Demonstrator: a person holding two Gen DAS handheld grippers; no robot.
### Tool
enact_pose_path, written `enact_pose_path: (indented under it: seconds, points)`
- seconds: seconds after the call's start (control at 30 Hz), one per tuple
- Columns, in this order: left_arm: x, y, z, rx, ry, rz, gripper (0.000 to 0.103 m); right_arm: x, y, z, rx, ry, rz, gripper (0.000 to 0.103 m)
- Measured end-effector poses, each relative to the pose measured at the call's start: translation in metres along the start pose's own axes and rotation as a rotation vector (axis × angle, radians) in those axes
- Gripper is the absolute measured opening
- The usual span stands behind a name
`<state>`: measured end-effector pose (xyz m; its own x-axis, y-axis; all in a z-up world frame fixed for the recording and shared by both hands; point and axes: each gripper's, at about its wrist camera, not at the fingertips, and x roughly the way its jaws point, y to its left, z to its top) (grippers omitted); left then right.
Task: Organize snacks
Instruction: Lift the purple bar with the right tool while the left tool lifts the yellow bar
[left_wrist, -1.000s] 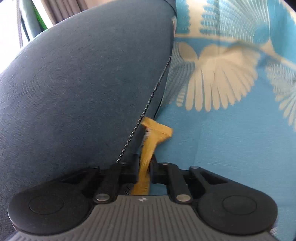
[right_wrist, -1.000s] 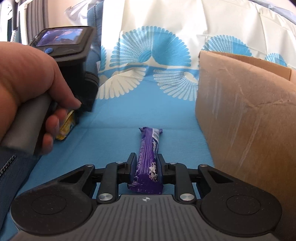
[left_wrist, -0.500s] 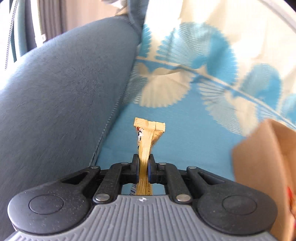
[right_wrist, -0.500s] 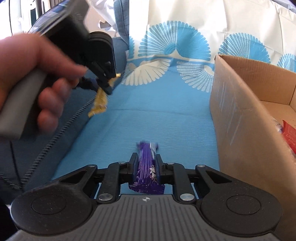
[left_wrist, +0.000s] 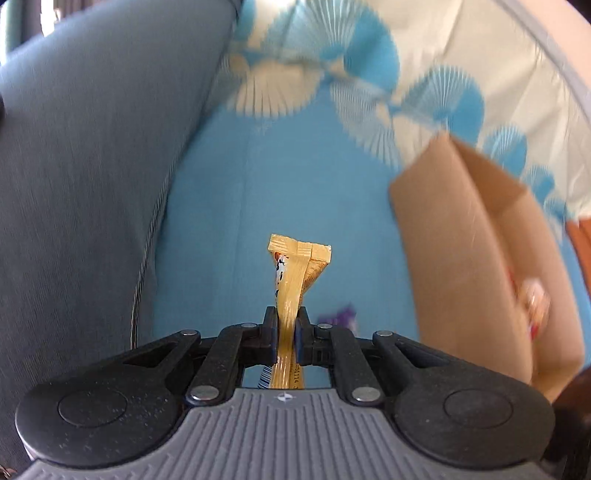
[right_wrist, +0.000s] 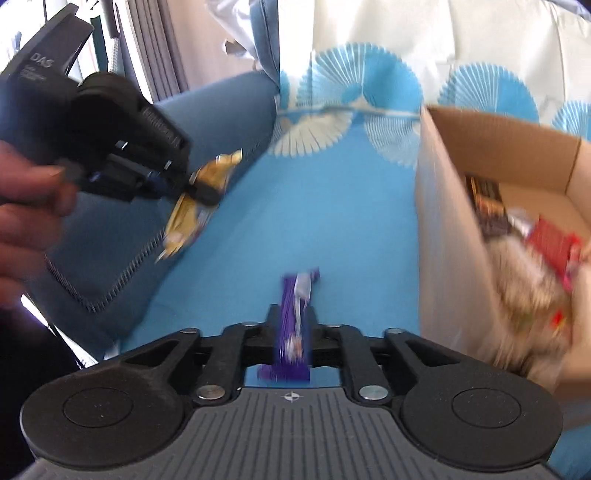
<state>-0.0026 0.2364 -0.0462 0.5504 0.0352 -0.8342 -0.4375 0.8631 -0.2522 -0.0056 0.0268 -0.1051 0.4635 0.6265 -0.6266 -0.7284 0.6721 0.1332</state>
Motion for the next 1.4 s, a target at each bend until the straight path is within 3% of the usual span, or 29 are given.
enact_pose_path:
  seconds: [0.03,0.1,0.2,0.4,0.5,0.73,0.83,0.9,1.23,1.4]
  points:
    - [0.004,0.001,-0.004,0.011,0.028,0.008,0.009,0.004,0.002,-0.003,-0.011,0.008,-0.005,0.027]
    - [0.021,0.014,-0.012,-0.008,0.09,0.014,0.009,0.012,0.009,-0.002,-0.034,0.006,0.0,0.048]
    - [0.03,0.034,-0.012,-0.124,0.133,-0.069,0.01,0.017,0.016,-0.004,-0.09,-0.025,-0.008,0.058]
    - [0.037,0.028,-0.011,-0.105,0.153,-0.046,0.01,0.039,0.015,-0.009,-0.103,0.002,-0.011,0.058]
    - [0.041,0.024,-0.01,-0.077,0.16,-0.026,0.019,0.049,0.013,-0.009,-0.077,0.023,-0.01,0.058]
    - [0.049,0.019,-0.008,-0.043,0.193,0.004,0.021,0.06,0.006,-0.008,-0.061,0.052,-0.019,0.054]
    - [0.05,0.018,-0.009,-0.024,0.197,0.01,0.023,0.06,0.004,-0.008,-0.061,0.052,-0.029,0.04]
    - [0.052,0.015,-0.008,-0.015,0.198,0.015,0.023,0.059,0.001,-0.006,-0.053,0.054,-0.021,0.023]
    - [0.061,0.004,-0.006,0.021,0.198,0.037,0.024,0.042,0.012,-0.006,-0.108,0.061,-0.047,0.021]
    - [0.067,-0.002,-0.007,0.032,0.205,0.043,0.024,0.045,0.008,-0.01,-0.082,0.098,-0.099,0.026]
